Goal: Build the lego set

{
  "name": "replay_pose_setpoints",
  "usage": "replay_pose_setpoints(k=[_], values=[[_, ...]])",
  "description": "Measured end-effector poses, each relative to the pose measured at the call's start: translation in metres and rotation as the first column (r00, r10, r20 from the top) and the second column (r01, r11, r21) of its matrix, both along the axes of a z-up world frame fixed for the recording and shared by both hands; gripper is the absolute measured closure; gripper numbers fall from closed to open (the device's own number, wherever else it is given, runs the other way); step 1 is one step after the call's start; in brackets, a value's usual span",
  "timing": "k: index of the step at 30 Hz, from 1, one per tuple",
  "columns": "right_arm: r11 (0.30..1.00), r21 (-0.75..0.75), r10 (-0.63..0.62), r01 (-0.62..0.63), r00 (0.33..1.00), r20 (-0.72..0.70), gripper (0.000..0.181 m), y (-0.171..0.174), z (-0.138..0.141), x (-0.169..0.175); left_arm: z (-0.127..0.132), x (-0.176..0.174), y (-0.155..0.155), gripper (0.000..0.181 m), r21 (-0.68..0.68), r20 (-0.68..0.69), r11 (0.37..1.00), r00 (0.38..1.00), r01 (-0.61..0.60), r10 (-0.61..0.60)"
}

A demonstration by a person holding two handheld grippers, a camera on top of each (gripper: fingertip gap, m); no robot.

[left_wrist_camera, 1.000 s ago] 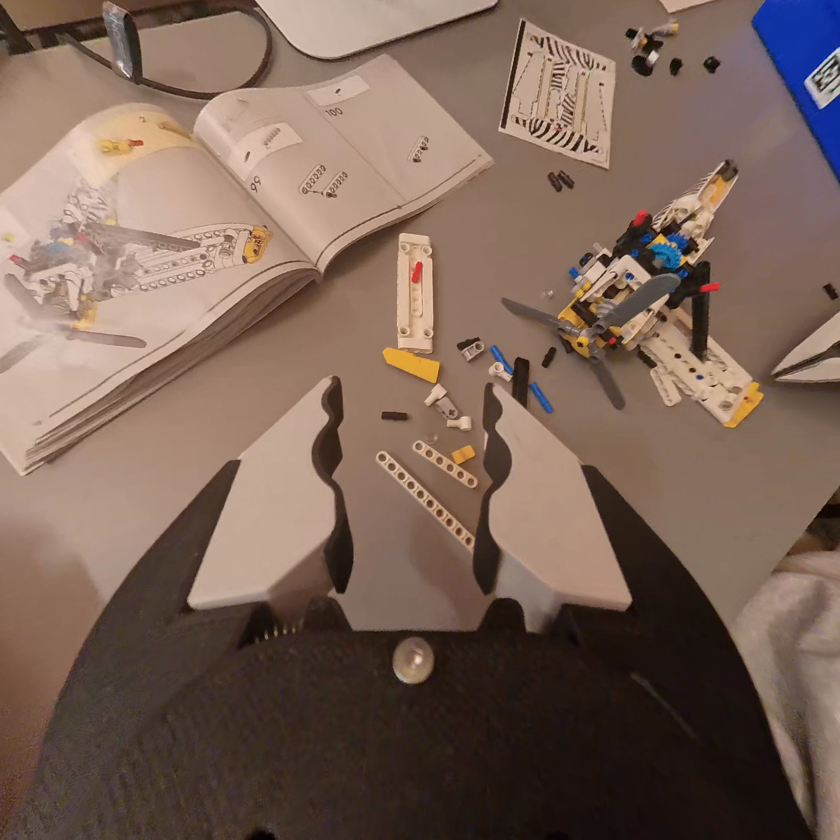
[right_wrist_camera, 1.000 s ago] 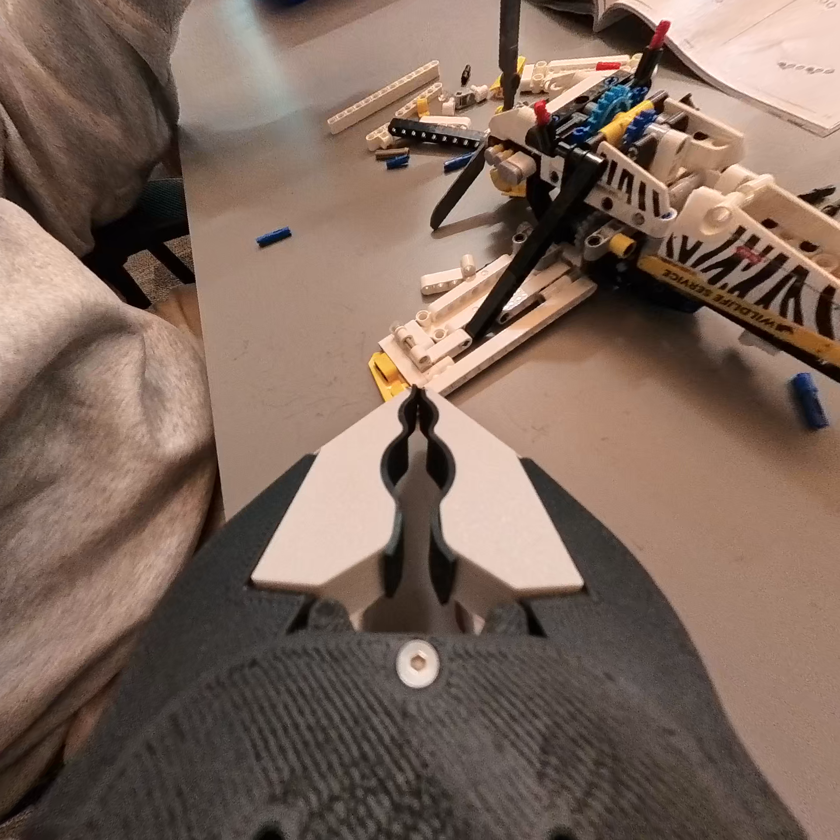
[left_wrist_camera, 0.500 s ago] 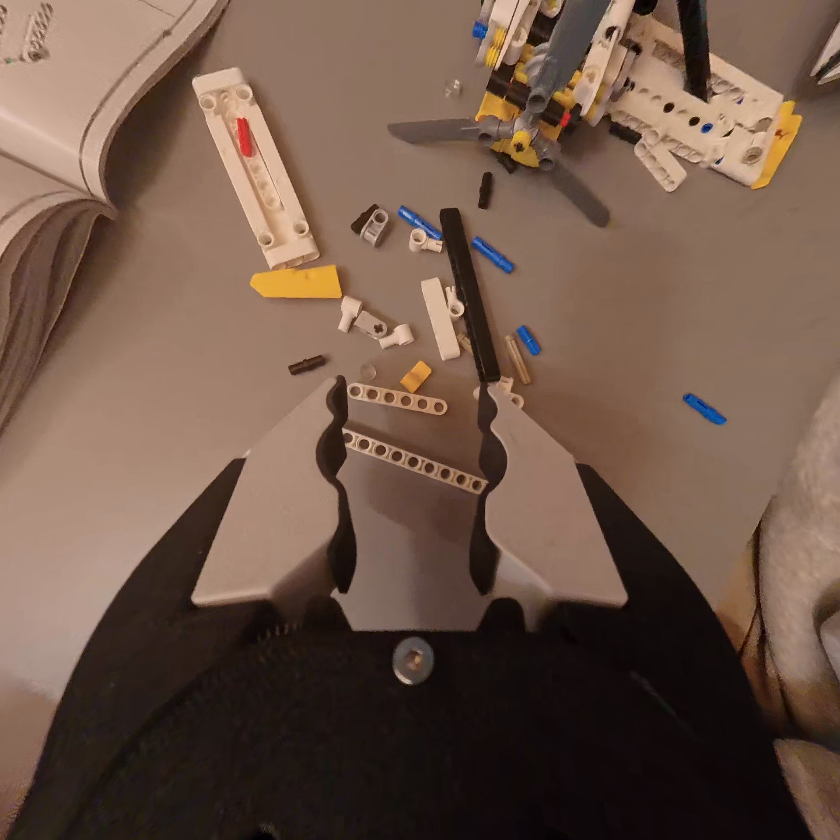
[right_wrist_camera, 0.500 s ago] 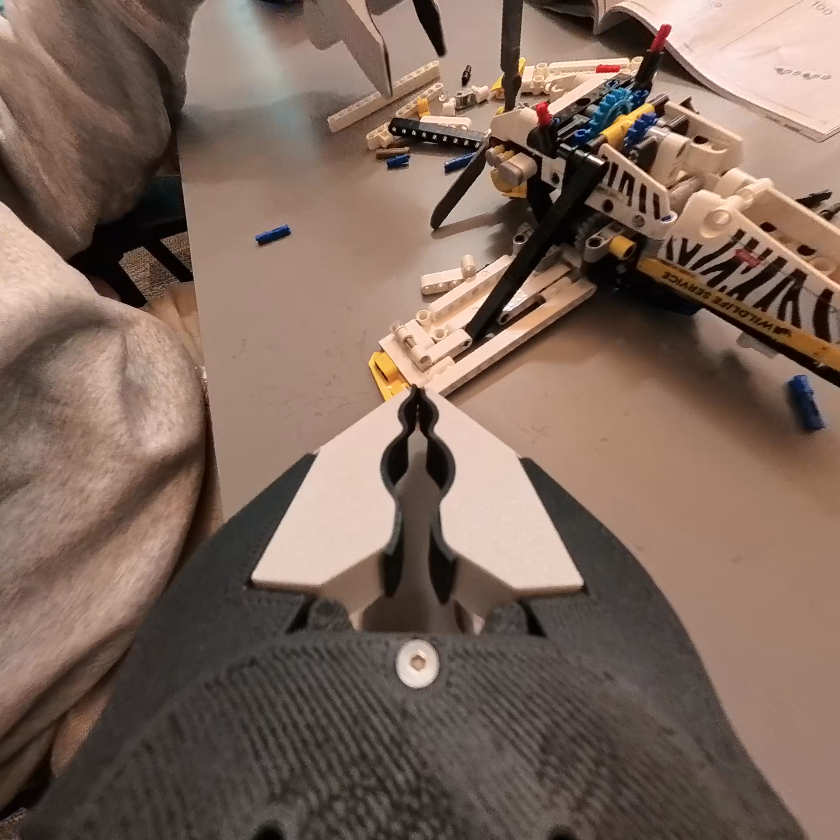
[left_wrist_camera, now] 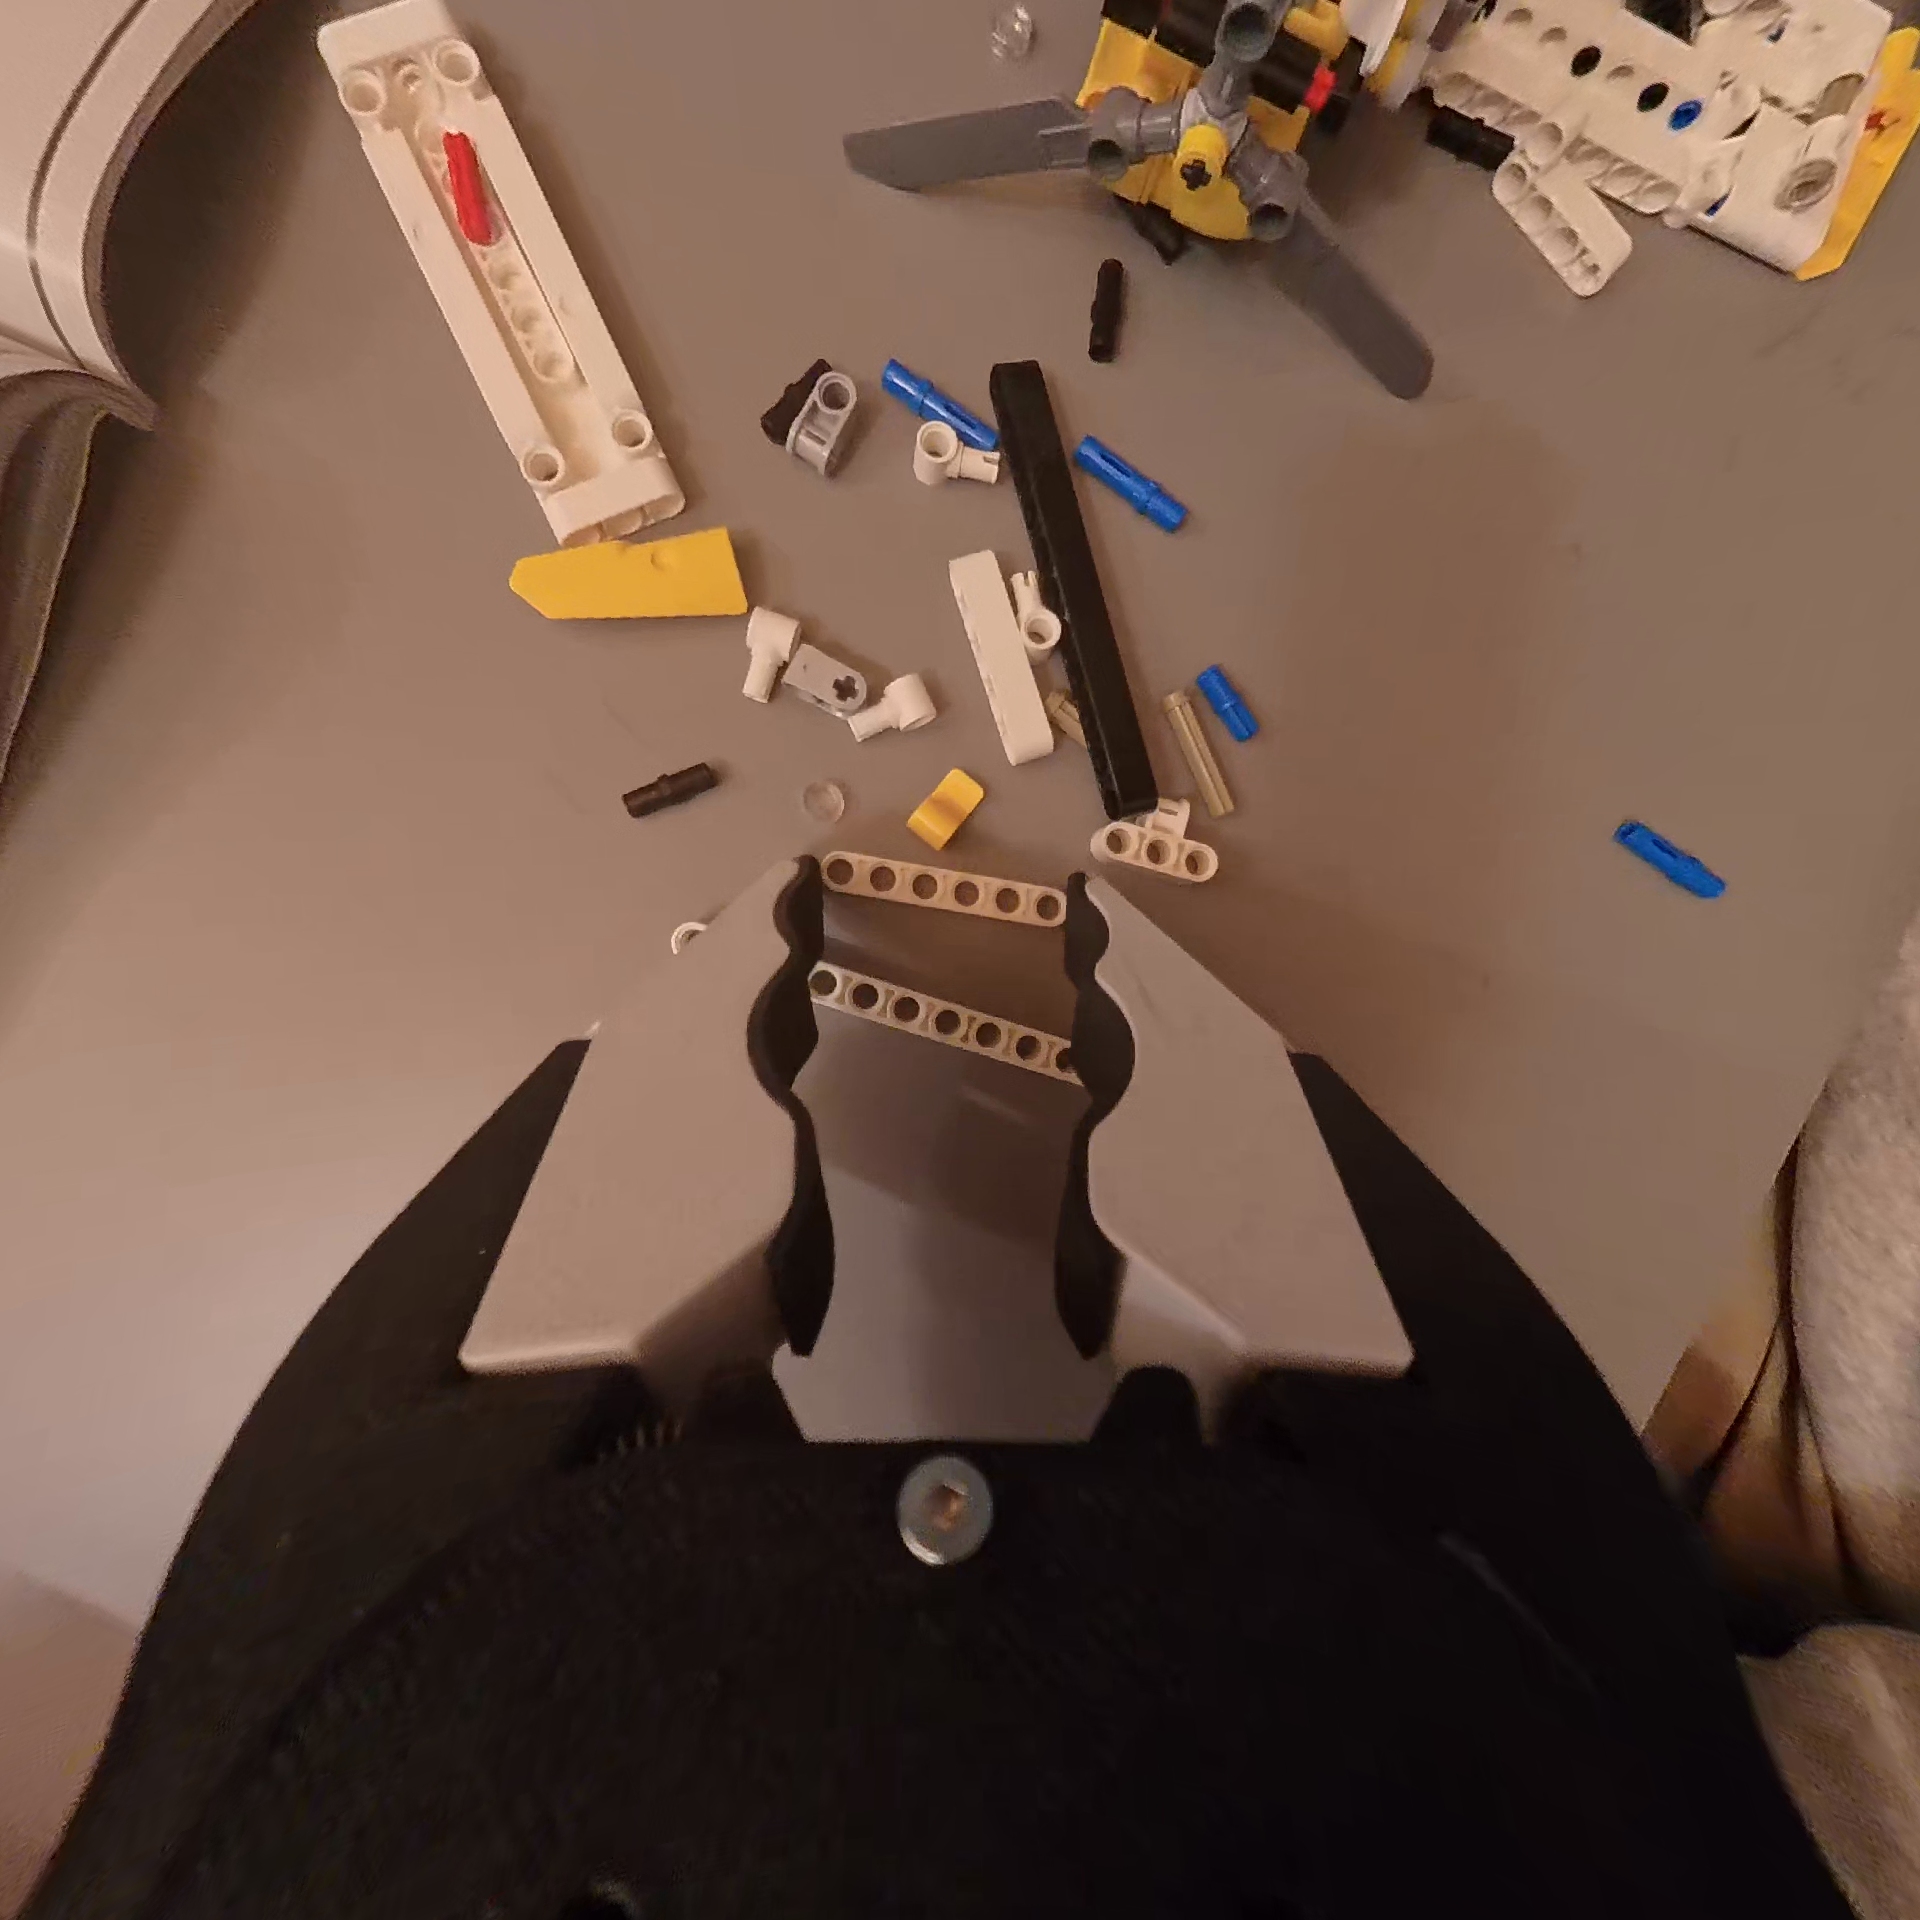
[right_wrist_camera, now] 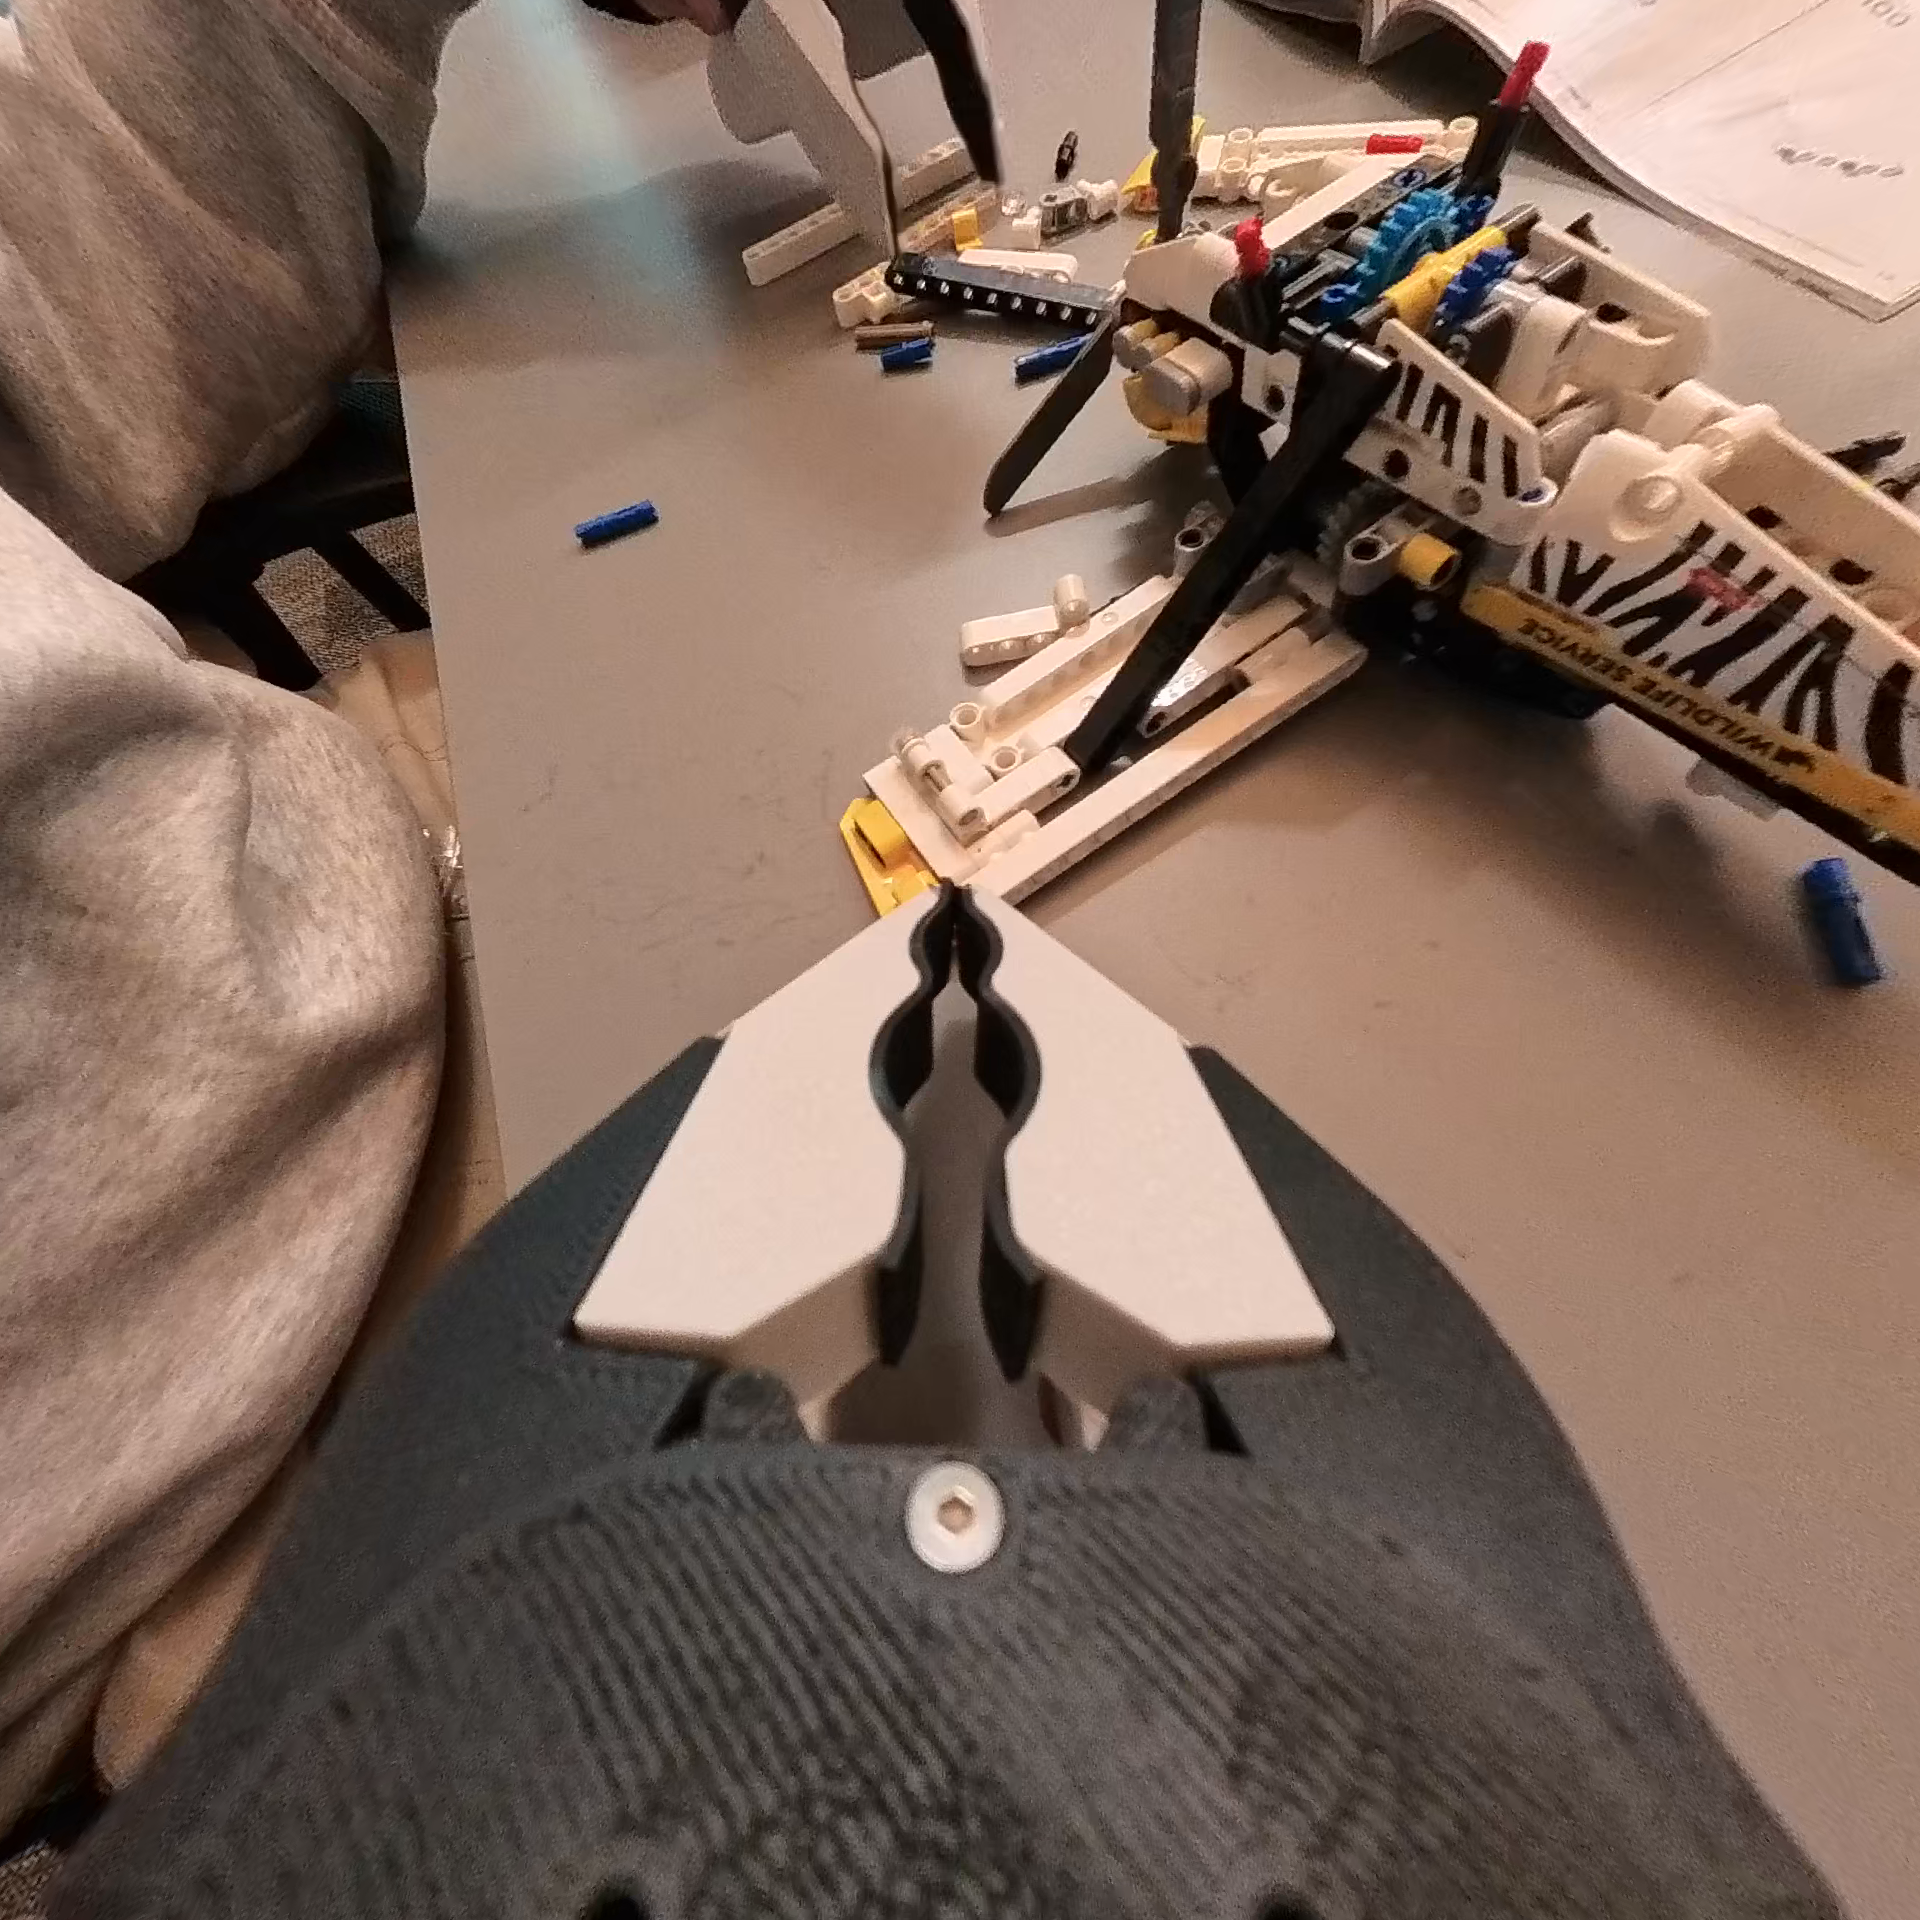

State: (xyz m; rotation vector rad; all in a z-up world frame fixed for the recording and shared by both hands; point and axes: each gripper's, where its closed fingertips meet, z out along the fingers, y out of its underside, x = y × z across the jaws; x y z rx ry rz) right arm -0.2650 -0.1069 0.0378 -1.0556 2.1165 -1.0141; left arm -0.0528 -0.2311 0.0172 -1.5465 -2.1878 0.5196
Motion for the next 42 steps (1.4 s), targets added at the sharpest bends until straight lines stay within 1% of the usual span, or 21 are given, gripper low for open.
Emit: replay_pose_setpoints(k=[3,5,8,11,14,17,18,21,22,23,27,30,33,34,36,38,39,42], values=[[1.0,0.0,0.0,0.0,1.0,-0.004,0.181,0.0,0.0,0.0,0.006,-0.001,0.003,0.137,-0.015,-0.007,1.0,1.0,0.015,-0.015],[1.0,0.0,0.0,0.0,1.0,-0.005,0.181,0.0,-0.001,0.0,0.018,-0.008,0.008,0.137,-0.03,-0.047,0.999,0.998,0.041,-0.042],[1.0,0.0,0.0,0.0,1.0,-0.005,0.181,0.0,-0.001,0.0,0.037,-0.027,0.023,0.137,-0.06,-0.126,0.992,0.985,0.109,-0.116],[1.0,0.002,0.0,0.0,1.0,-0.007,0.181,0.0,-0.001,0.0,0.048,-0.053,0.046,0.137,-0.078,-0.185,0.975,0.958,0.208,-0.22],[1.0,0.002,0.0,0.0,1.0,-0.009,0.181,0.0,-0.002,0.0,0.046,-0.08,0.078,0.137,-0.043,-0.219,0.944,0.918,0.329,-0.33],[1.0,0.002,0.001,-0.001,1.0,-0.009,0.181,0.0,-0.002,0.0,0.033,-0.102,0.11,0.137,0.013,-0.218,0.896,0.876,0.444,-0.431],[1.0,0.001,0.001,-0.001,1.0,-0.009,0.181,0.0,-0.001,0.0,0.027,-0.108,0.117,0.137,0.015,-0.205,0.884,0.867,0.467,-0.454],[1.0,0.001,0.002,-0.002,1.0,-0.007,0.181,0.0,-0.001,0.0,0.012,-0.12,0.122,0.138,-0.006,-0.16,0.875,0.864,0.483,-0.478],[1.0,0.0,0.002,-0.002,1.0,-0.007,0.181,0.0,-0.001,0.0,0.01,-0.122,0.124,0.146,-0.001,-0.161,0.874,0.863,0.485,-0.479],[1.0,0.0,0.003,-0.003,1.0,-0.007,0.181,0.0,-0.001,0.0,0.008,-0.125,0.126,0.147,0.007,-0.168,0.873,0.862,0.487,-0.479],[1.0,-0.004,0.005,-0.005,1.0,-0.005,0.181,0.001,0.0,0.0,0.005,-0.124,0.127,0.143,0.028,-0.16,0.873,0.865,0.486,-0.476],[1.0,-0.003,0.005,-0.005,1.0,-0.002,0.181,0.001,0.0,0.0,0.012,-0.119,0.119,0.142,0.009,-0.169,0.887,0.875,0.462,-0.455],[1.0,-0.004,0.005,-0.005,1.0,-0.001,0.181,0.001,0.0,0.001,0.023,-0.103,0.095,0.142,-0.044,-0.148,0.92,0.908,0.391,-0.393],[1.0,-0.004,0.005,-0.005,1.0,-0.001,0.181,0.001,0.0,0.001,0.029,-0.097,0.086,0.142,-0.061,-0.155,0.931,0.918,0.361,-0.366],[1.0,-0.003,0.005,-0.005,1.0,-0.001,0.181,0.001,0.0,0.001,0.042,-0.091,0.079,0.142,-0.049,-0.214,0.945,0.921,0.323,-0.326],[1.0,-0.003,0.005,-0.005,1.0,-0.003,0.181,0.001,0.0,0.001,0.051,-0.094,0.086,0.142,0.004,-0.284,0.943,0.905,0.333,-0.318],[1.0,-0.001,0.005,-0.005,1.0,-0.004,0.181,0.001,-0.001,0.001,0.051,-0.096,0.093,0.142,0.033,-0.292,0.934,0.898,0.355,-0.331],[1.0,0.008,0.004,-0.004,1.0,-0.009,0.181,0.0,-0.002,0.001,0.028,-0.103,0.115,0.14,0.065,-0.191,0.903,0.894,0.424,-0.405]])
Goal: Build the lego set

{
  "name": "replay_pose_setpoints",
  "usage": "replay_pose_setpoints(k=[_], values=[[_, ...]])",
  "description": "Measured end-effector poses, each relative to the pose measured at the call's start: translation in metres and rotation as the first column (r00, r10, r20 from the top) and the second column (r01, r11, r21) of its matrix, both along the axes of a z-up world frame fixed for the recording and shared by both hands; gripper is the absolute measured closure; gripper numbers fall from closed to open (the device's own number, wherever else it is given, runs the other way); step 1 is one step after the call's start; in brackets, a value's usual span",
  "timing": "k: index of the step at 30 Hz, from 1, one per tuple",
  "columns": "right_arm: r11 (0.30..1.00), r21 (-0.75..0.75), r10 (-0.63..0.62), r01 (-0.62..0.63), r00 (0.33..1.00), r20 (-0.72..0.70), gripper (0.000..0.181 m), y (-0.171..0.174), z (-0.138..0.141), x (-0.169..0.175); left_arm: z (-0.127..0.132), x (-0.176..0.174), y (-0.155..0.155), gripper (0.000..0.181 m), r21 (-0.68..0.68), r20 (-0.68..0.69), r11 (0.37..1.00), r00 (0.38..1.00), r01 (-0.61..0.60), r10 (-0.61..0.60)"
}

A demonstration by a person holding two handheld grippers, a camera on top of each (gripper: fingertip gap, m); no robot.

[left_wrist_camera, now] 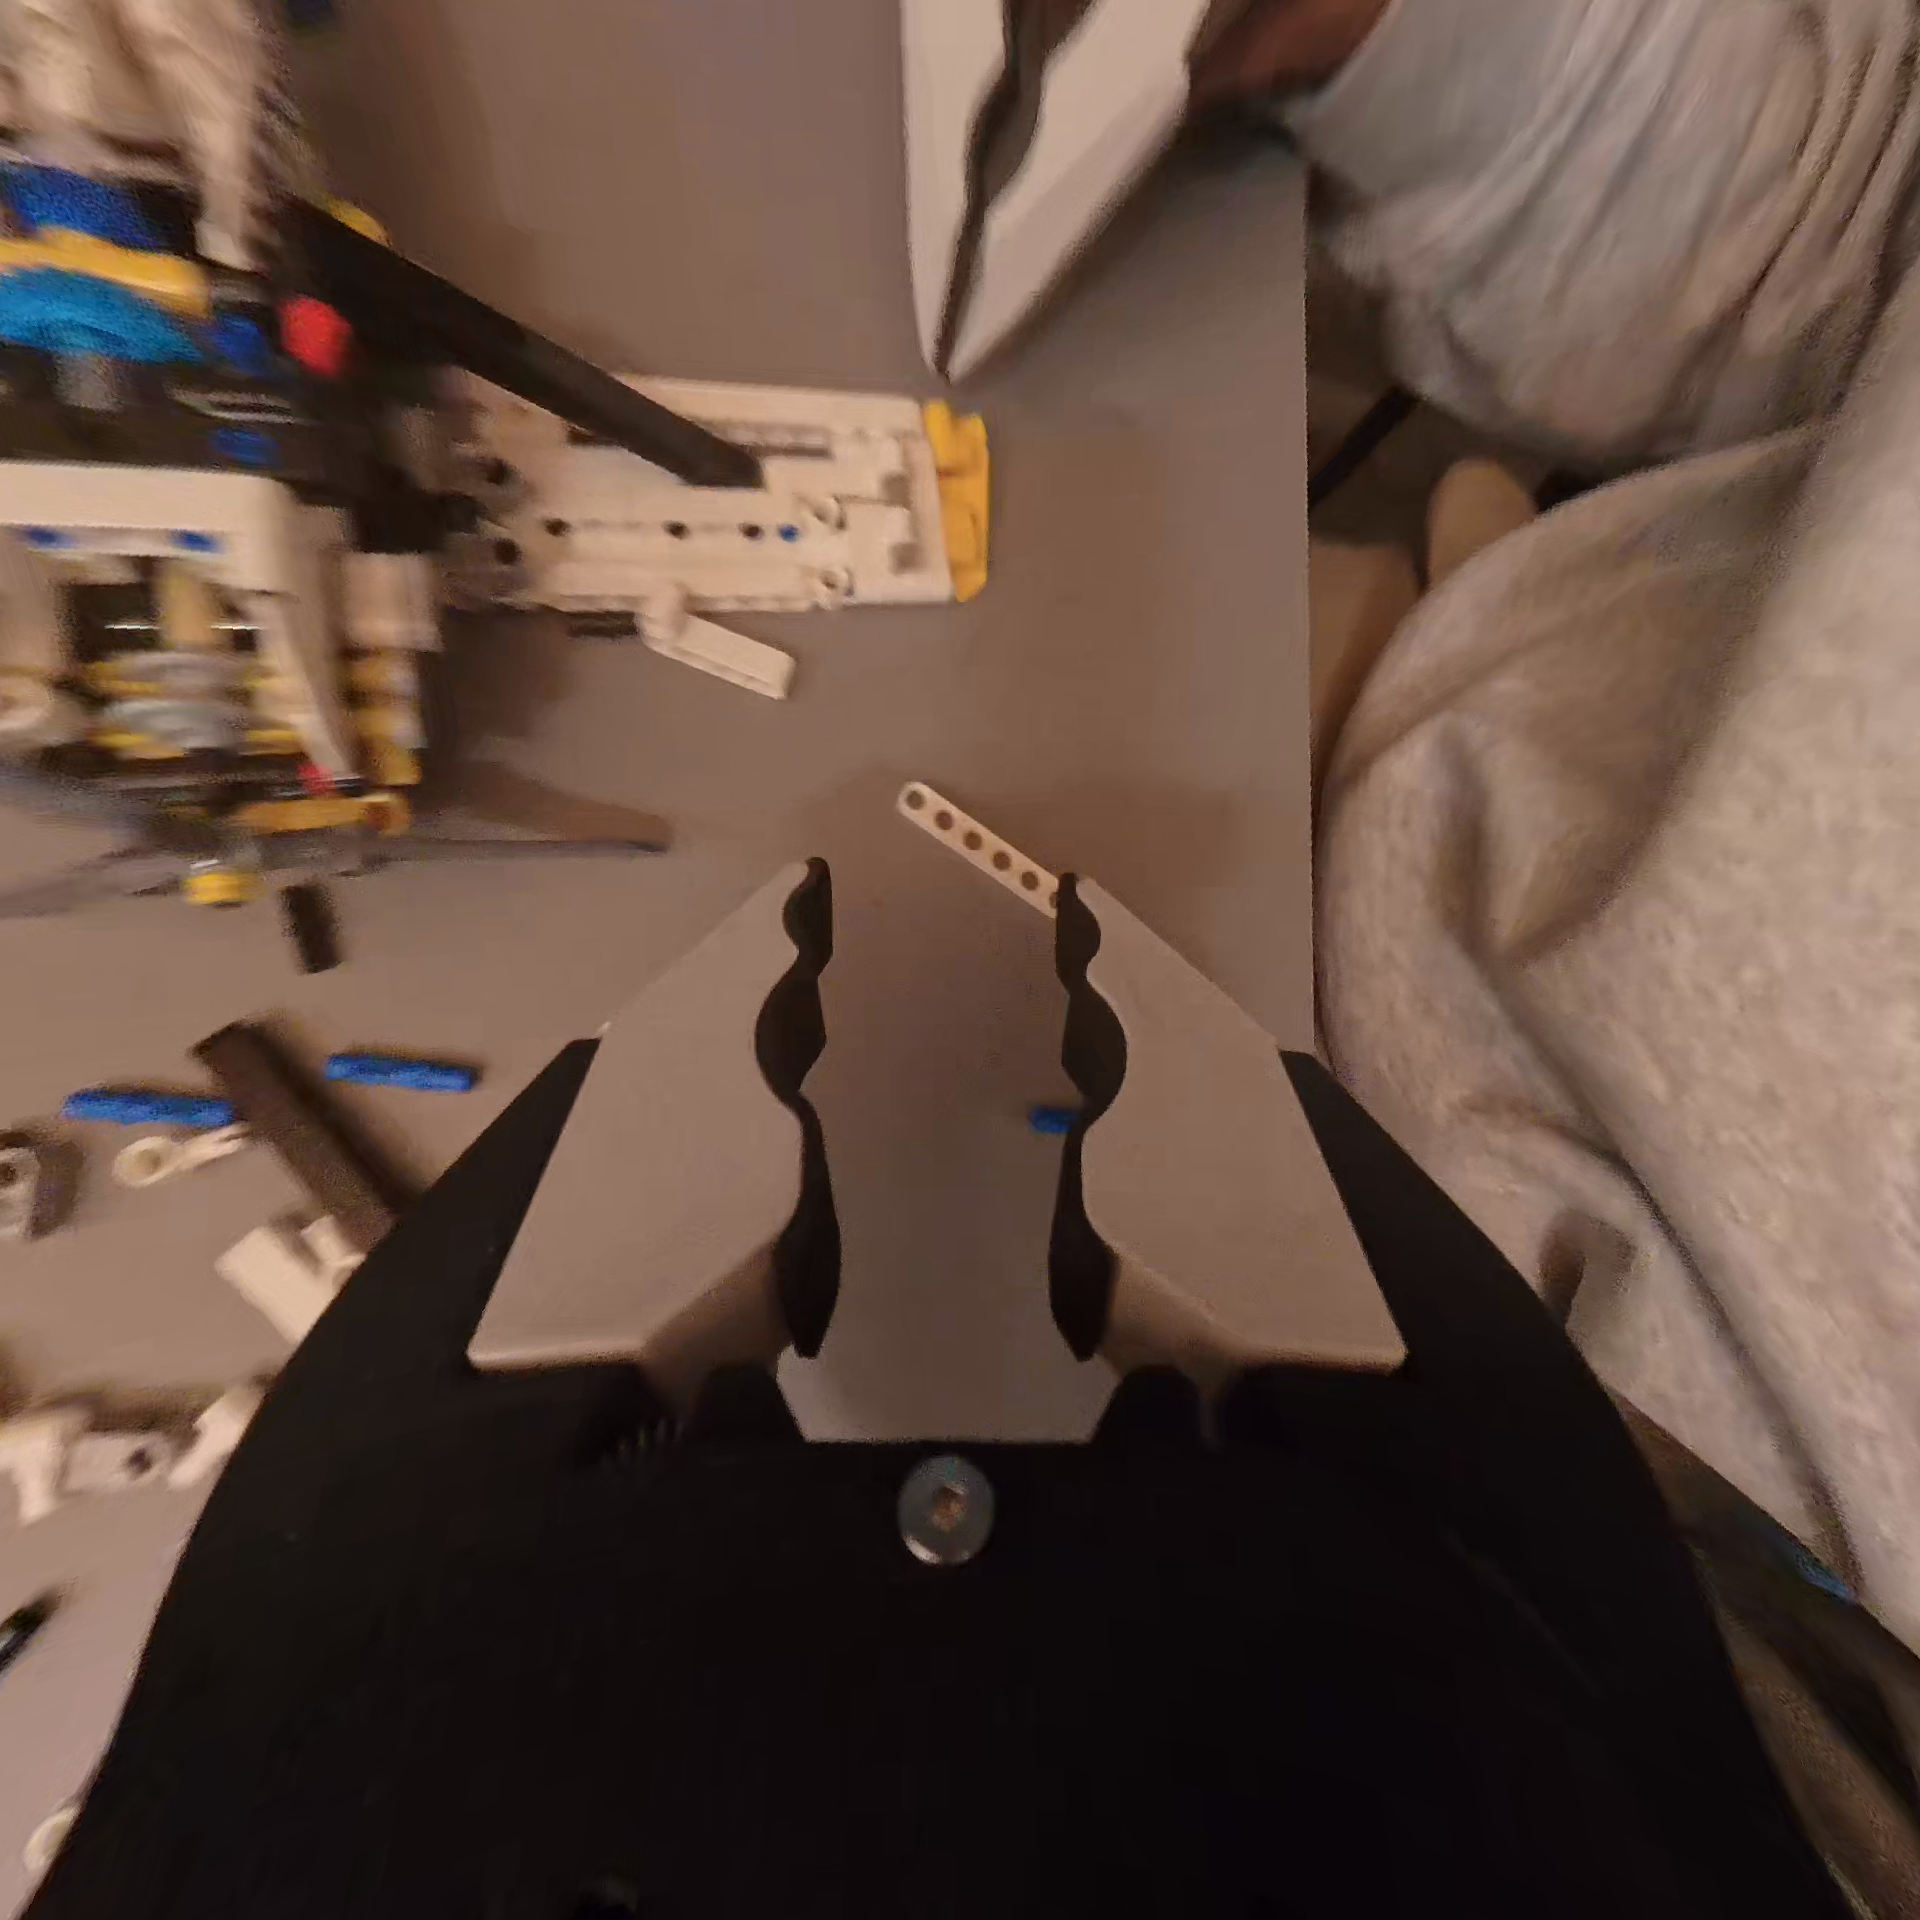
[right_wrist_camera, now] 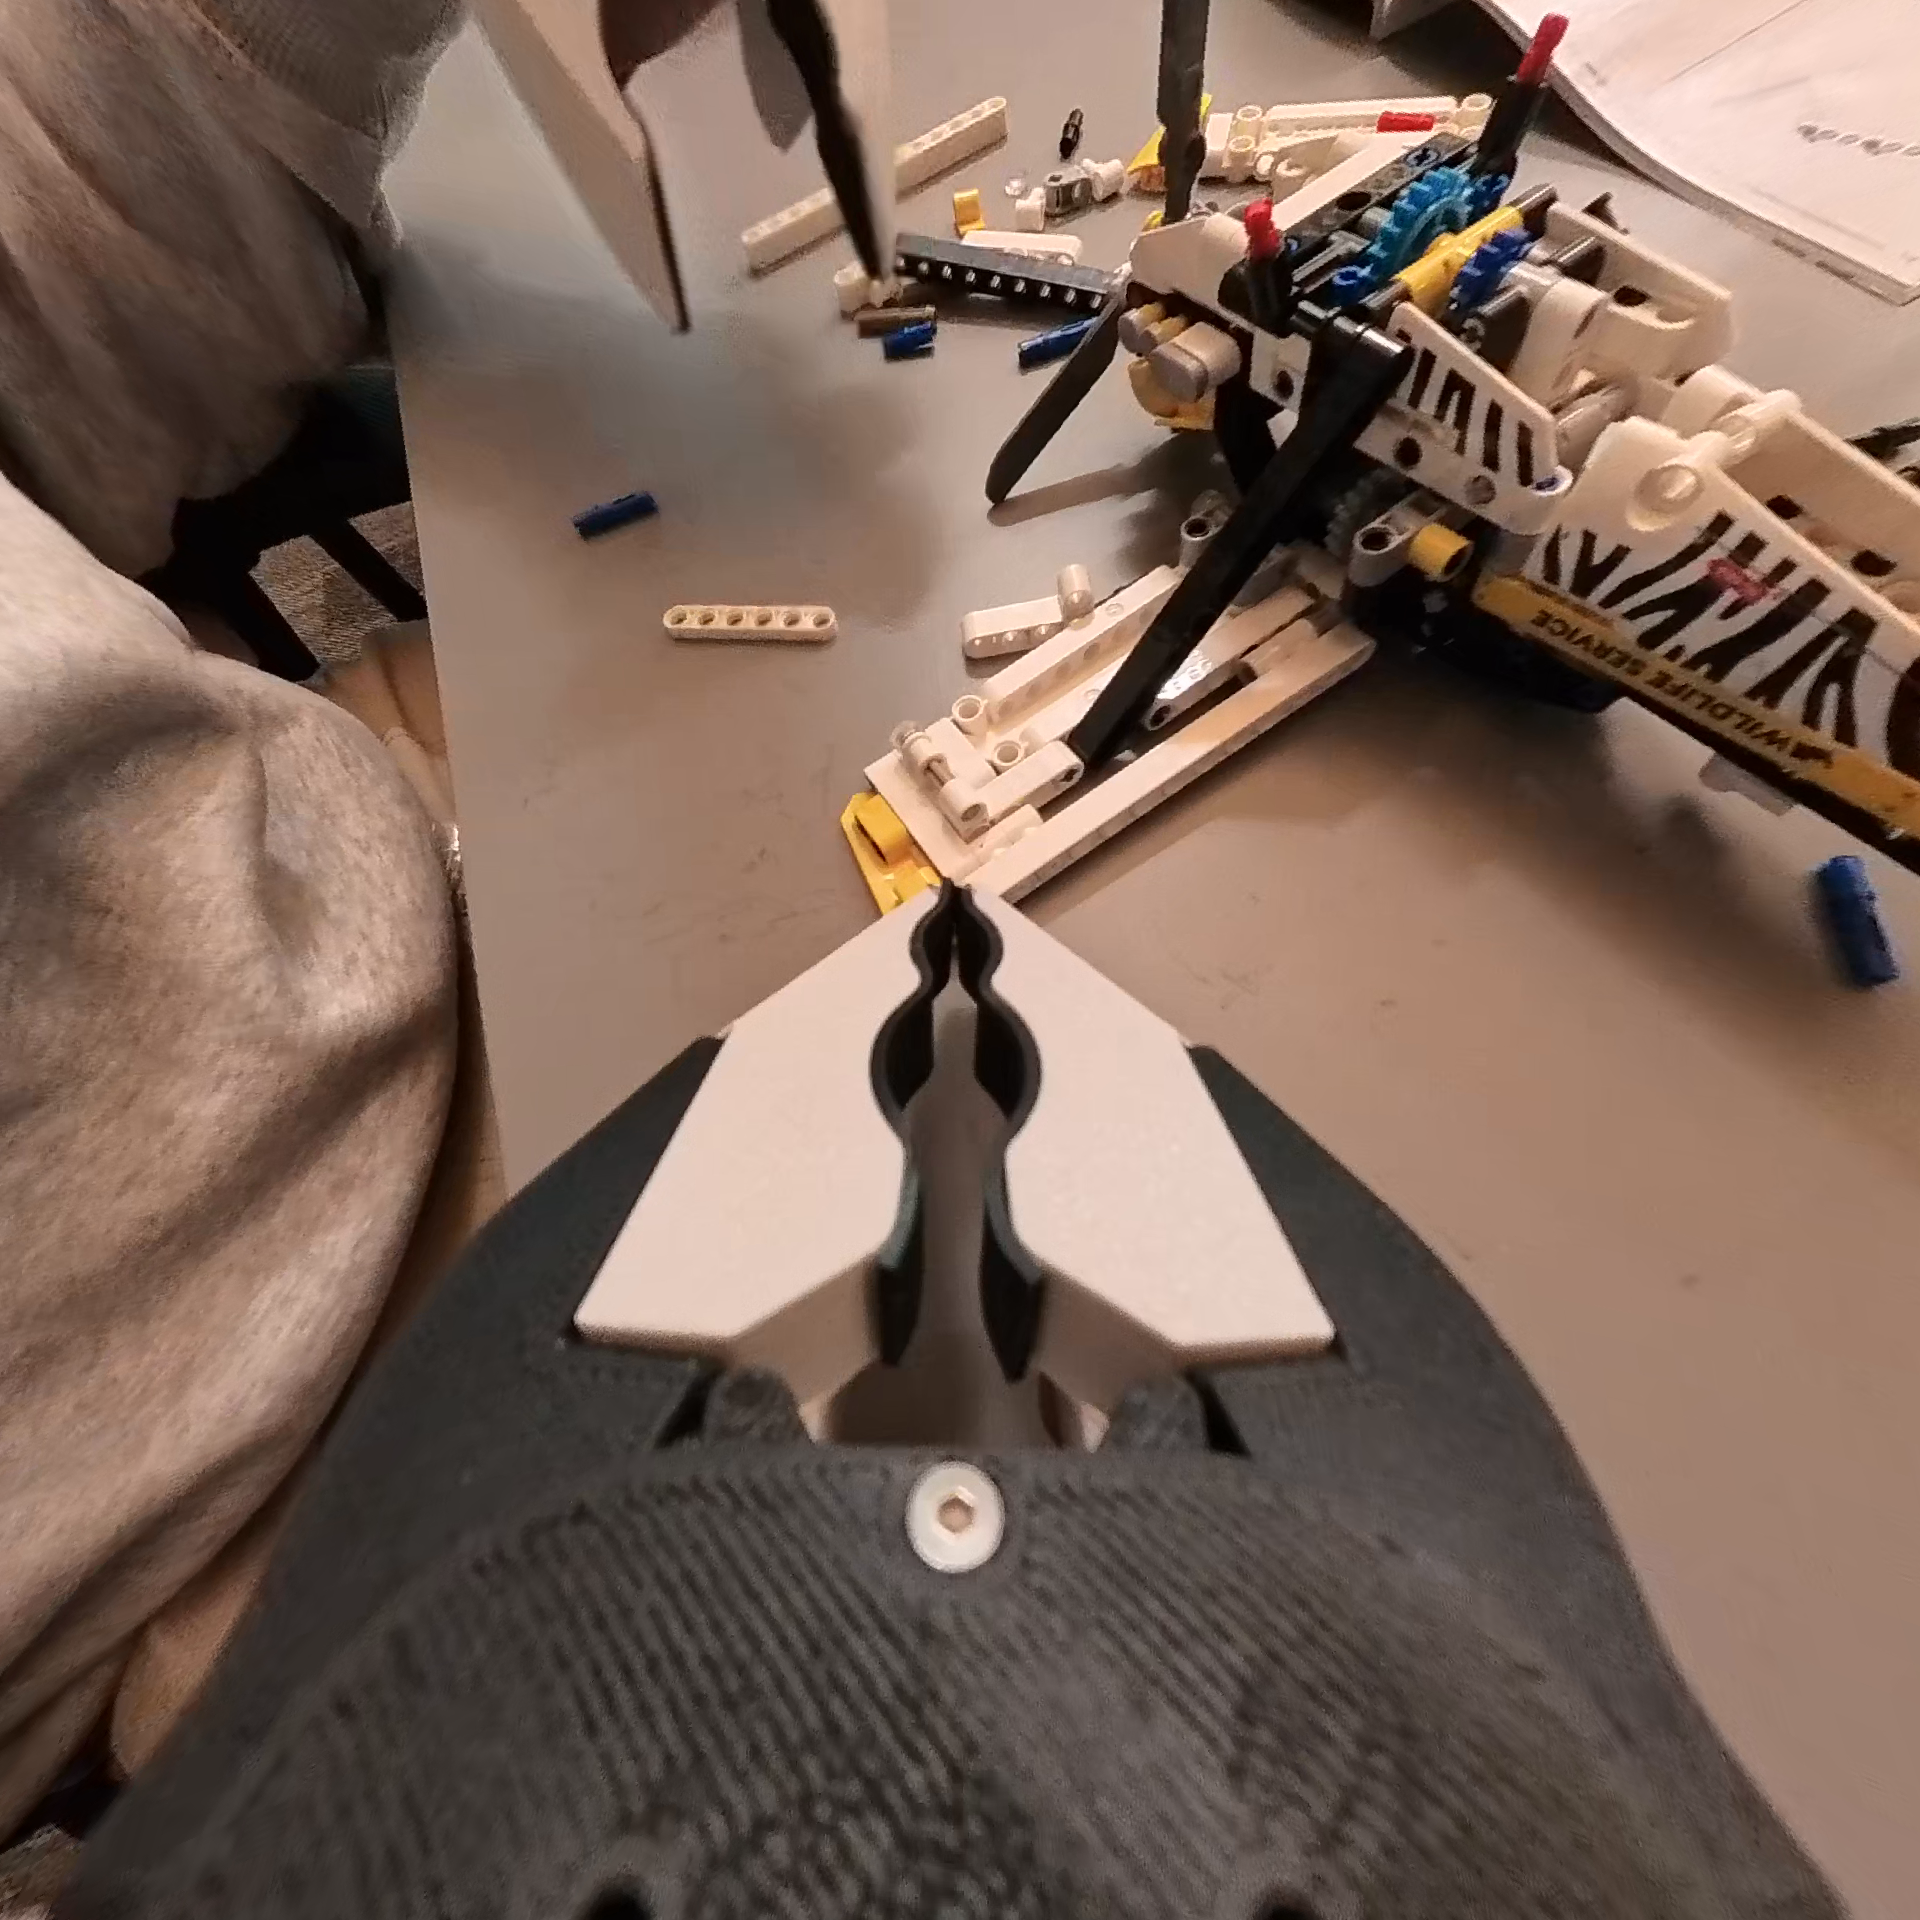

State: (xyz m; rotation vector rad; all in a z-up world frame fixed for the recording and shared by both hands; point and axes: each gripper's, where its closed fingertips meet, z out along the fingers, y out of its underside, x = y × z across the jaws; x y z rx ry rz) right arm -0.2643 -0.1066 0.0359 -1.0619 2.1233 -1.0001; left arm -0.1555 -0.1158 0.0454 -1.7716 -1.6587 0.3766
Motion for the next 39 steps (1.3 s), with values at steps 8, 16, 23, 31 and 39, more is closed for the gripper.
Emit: replay_pose_setpoints(k=[8,16,23,31,39], values=[[1.0,-0.005,0.0,0.0,1.0,0.003,0.181,0.0,0.001,0.0,-0.024,-0.012,0.026,0.135,-0.013,0.126,0.998,0.99,0.062,-0.06],[1.0,-0.008,0.002,-0.002,1.0,0.011,0.181,0.001,0.002,0.0,-0.023,-0.032,0.042,0.136,-0.077,0.034,0.984,0.987,0.159,-0.157],[1.0,-0.008,0.001,-0.001,1.0,0.009,0.181,0.001,0.002,0.0,-0.007,-0.059,-0.03,0.136,-0.13,-0.12,0.955,0.96,-0.267,0.253],[1.0,-0.007,0.001,-0.001,1.0,0.006,0.181,0.001,0.002,0.0,-0.026,-0.07,-0.053,0.125,-0.327,-0.144,0.872,0.932,-0.363,0.334],[1.0,-0.006,0.003,-0.003,1.0,0.009,0.181,0.001,0.002,0.0,-0.028,-0.069,-0.049,0.162,-0.218,-0.119,0.905,0.93,-0.366,0.348]])
